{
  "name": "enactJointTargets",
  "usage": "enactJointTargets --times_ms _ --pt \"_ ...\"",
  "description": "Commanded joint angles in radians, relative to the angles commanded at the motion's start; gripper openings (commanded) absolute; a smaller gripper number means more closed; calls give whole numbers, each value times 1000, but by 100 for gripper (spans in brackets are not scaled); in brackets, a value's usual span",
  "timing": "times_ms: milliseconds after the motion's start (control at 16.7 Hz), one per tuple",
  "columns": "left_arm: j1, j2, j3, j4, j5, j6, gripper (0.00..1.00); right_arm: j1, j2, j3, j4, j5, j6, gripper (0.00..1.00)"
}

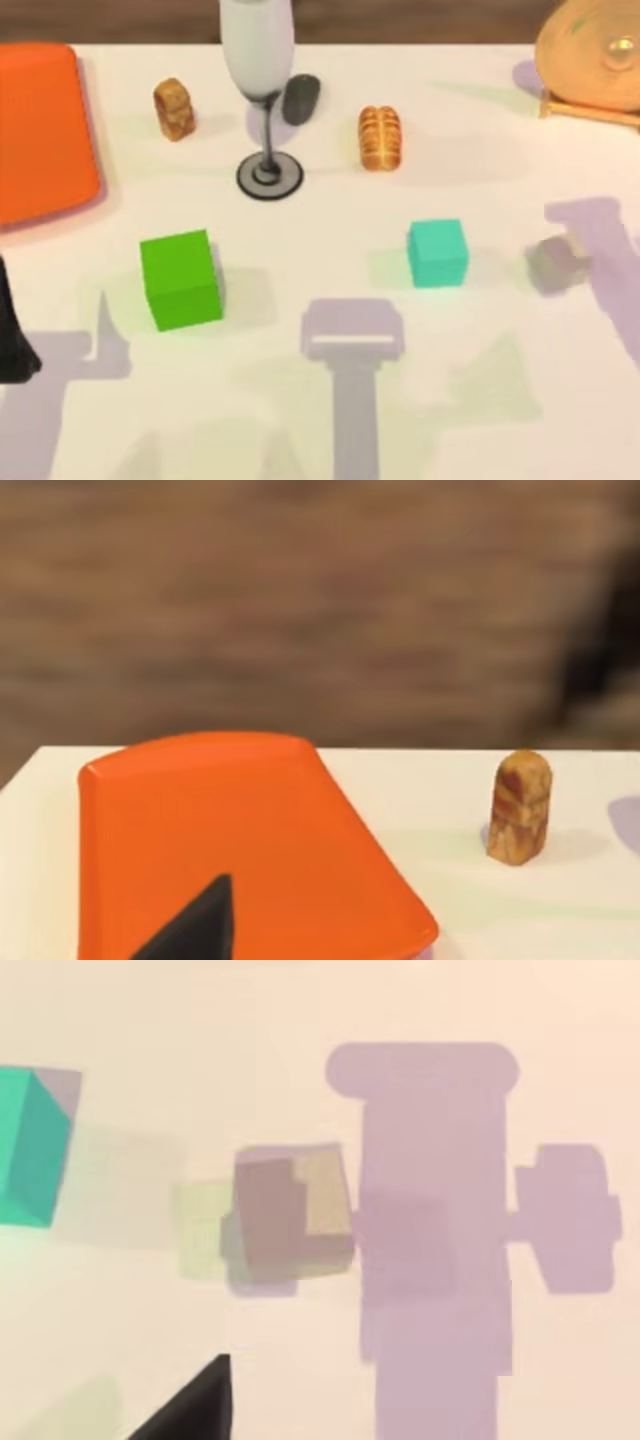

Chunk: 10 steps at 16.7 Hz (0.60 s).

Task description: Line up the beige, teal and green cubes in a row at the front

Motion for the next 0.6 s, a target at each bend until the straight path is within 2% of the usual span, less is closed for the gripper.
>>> enactJointTargets --times_ms 300,600 --pt "0 0 0 0 0 0 100 49 492 361 -262 0 -21 100" --pt "0 0 0 0 0 0 100 83 822 637 -436 1 -36 100"
